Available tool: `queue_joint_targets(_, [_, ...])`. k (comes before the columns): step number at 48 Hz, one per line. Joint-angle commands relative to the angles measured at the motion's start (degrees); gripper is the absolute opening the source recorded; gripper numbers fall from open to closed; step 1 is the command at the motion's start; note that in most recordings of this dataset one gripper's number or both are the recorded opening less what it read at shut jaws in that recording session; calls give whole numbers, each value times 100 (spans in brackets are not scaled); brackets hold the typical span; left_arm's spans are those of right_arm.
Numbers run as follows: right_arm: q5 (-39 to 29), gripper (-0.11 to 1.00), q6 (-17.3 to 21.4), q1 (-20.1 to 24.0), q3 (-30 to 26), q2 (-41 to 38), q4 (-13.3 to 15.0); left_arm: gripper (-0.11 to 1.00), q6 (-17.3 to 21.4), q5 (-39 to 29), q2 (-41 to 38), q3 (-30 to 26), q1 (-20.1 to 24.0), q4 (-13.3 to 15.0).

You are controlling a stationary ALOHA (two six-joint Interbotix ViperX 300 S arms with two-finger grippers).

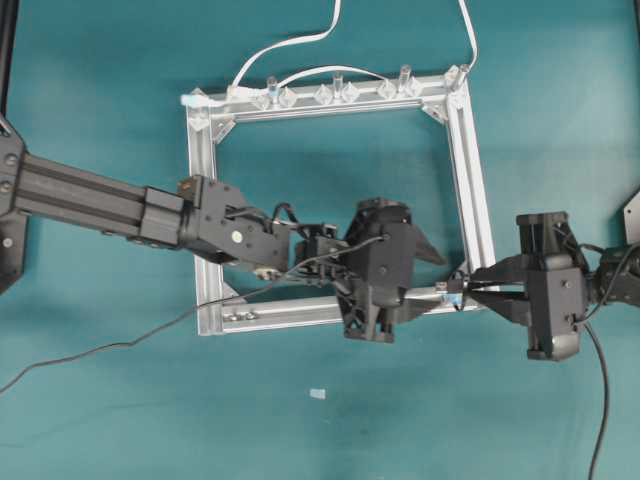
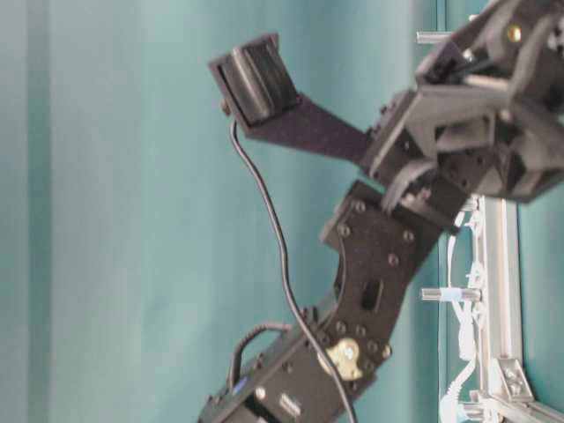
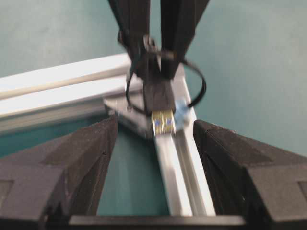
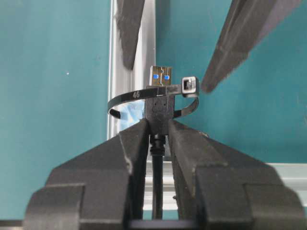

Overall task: Insert the wire through the string loop located on the right side.
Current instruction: 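Move the left gripper to the plug tip and grasp it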

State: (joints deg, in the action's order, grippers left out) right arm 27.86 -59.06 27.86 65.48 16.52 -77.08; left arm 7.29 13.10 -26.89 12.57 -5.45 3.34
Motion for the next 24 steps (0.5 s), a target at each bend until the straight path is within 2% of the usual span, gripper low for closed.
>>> queue_joint_targets(1, [44, 20, 9, -9, -62, 26, 26, 70, 35, 9, 26, -255, -9, -18])
queue_joint_targets(24, [53, 20, 18, 0, -44, 26, 26, 67, 53, -211, -123, -422, -9, -18])
